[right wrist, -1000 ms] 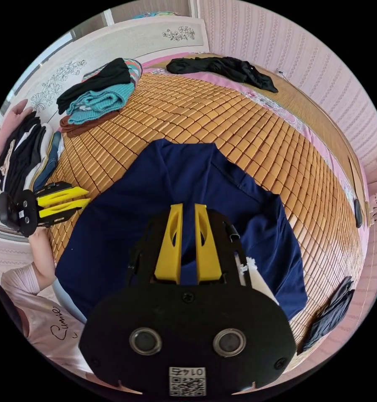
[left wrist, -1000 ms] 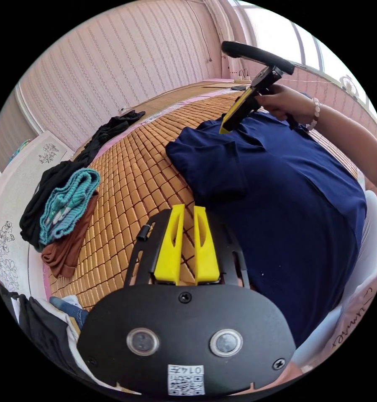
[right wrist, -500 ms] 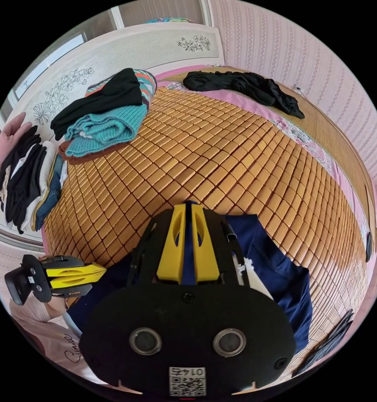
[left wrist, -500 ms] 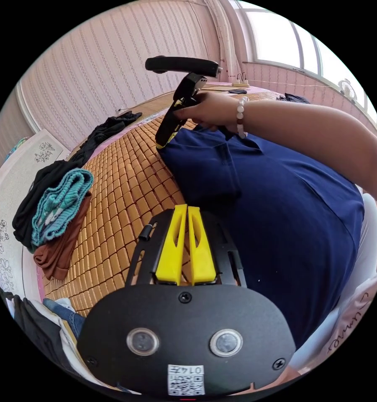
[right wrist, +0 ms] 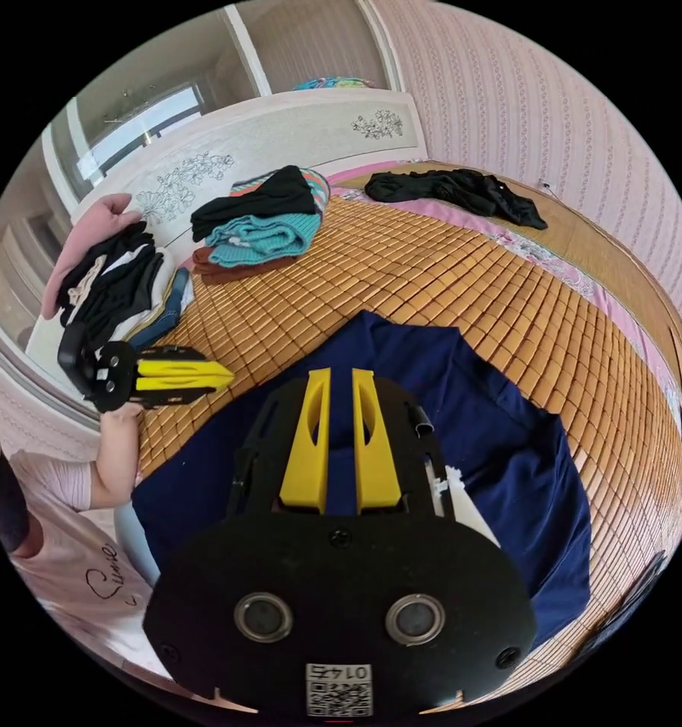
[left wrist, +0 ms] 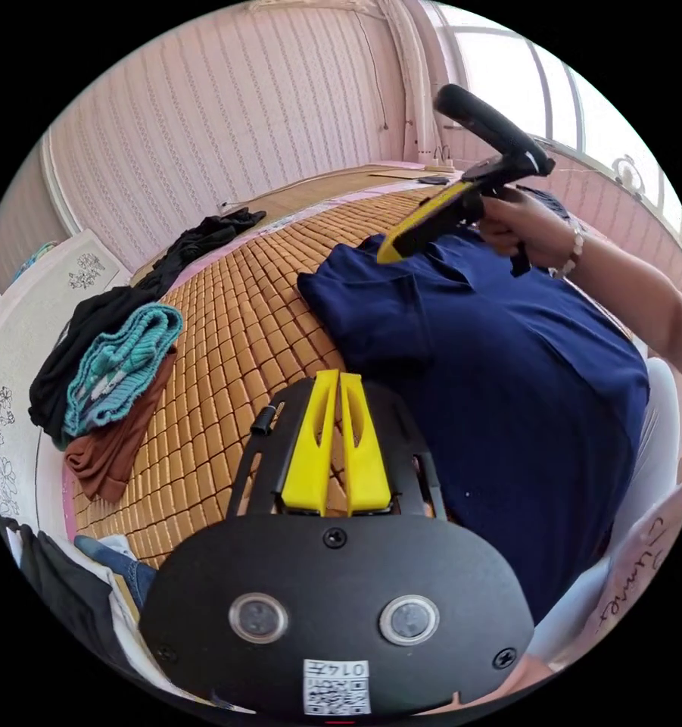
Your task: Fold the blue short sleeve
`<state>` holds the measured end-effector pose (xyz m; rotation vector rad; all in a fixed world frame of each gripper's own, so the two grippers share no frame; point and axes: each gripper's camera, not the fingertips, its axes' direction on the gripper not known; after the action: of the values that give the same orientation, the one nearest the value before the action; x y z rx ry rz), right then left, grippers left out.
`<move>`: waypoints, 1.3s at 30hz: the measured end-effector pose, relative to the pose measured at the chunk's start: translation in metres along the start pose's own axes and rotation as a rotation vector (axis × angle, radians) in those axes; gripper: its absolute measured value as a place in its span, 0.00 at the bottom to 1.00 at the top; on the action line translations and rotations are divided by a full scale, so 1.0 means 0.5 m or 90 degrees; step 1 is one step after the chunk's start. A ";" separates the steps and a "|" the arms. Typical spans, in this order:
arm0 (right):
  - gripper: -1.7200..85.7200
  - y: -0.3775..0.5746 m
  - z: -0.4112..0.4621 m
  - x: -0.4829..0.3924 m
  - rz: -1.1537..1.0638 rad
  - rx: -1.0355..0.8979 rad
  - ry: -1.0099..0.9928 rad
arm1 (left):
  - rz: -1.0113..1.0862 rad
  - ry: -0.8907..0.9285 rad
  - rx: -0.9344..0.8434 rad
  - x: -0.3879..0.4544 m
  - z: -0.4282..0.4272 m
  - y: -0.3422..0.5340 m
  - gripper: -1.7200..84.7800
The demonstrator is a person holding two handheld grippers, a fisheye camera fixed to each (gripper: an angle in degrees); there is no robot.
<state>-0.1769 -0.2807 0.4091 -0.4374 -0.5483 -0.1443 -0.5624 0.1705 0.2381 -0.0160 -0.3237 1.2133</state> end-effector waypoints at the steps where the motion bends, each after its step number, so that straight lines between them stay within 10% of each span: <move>1: 0.08 0.027 0.001 -0.025 -0.027 -0.015 -0.027 | 0.012 0.023 0.014 0.010 -0.007 -0.006 0.03; 18: 0.16 0.157 -0.012 -0.119 -0.123 -0.097 -0.055 | 0.031 -0.018 -0.052 0.051 0.047 -0.035 0.04; 30: 0.13 0.543 -0.420 0.184 0.296 0.041 0.244 | -0.030 0.017 0.126 0.070 -0.112 -0.059 0.05; 39: 0.12 0.672 -0.451 0.224 0.335 0.076 0.166 | 0.111 0.188 0.171 0.390 0.020 -0.474 0.03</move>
<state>0.1075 -0.0799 0.1743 -0.4253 -0.1721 0.3319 -0.2873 0.2642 0.3374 0.0099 0.1018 1.3988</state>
